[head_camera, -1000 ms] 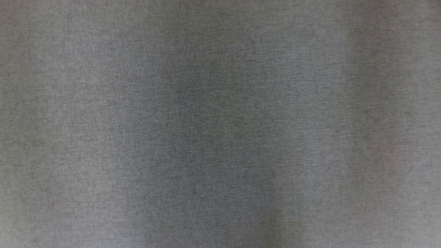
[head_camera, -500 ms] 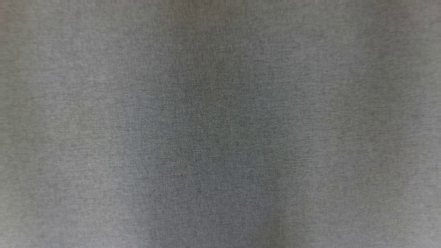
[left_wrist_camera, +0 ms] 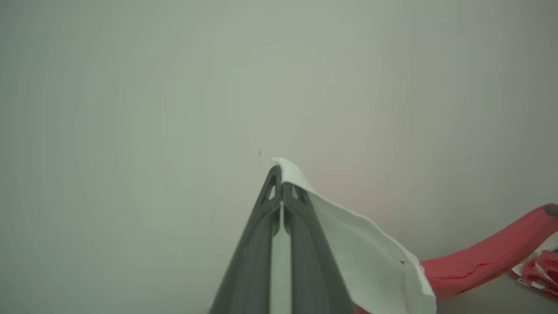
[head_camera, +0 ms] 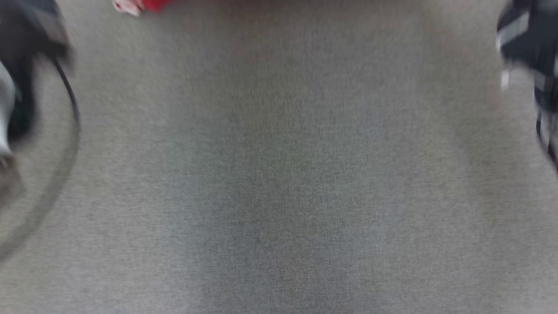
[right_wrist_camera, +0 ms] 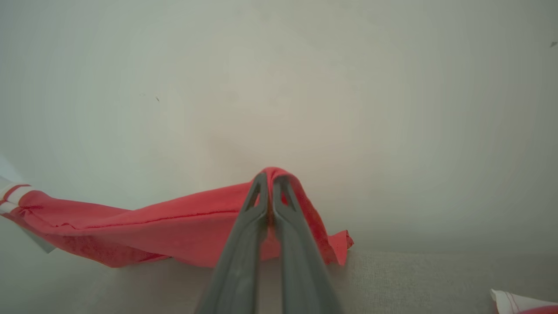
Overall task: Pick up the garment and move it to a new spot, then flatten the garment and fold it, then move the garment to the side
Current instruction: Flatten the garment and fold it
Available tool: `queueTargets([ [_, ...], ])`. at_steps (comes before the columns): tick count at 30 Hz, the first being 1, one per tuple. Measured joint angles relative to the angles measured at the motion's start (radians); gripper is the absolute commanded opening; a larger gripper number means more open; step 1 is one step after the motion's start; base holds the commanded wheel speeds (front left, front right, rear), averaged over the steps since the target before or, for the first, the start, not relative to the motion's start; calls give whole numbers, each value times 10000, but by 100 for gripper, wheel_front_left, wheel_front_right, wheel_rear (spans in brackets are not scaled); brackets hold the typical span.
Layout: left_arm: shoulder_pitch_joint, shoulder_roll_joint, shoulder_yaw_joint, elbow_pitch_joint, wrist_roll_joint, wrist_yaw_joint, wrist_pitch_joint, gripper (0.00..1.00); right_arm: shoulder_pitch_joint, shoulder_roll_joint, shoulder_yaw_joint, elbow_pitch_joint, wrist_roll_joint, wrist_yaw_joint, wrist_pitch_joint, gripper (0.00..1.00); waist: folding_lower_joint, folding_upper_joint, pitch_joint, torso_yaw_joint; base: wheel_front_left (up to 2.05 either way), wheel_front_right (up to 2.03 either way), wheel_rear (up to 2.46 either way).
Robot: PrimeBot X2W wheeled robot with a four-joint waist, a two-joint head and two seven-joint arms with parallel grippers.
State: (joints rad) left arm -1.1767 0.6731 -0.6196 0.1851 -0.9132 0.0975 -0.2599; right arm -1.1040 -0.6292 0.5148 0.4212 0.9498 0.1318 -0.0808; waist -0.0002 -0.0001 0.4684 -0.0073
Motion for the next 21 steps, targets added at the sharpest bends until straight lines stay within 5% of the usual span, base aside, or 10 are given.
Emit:
queueTargets([
  [5,3149,199,752,-2431,-127,1457,-25,0,2846,-341,-920,-999,364,0,-282,0,-2,-2,-780,64,0,0,0],
  [10,6147,-201,1618,-3814,-96,2063,-25,0,5609,-96,-1824,-1697,316,0,-456,0,-2,-2,-1479,124,0,0,0],
  [21,10844,-1565,2558,-3733,545,1661,-25,0,9631,1256,-3415,-2259,-642,0,-324,0,-1,-2,-2640,32,0,0,0],
])
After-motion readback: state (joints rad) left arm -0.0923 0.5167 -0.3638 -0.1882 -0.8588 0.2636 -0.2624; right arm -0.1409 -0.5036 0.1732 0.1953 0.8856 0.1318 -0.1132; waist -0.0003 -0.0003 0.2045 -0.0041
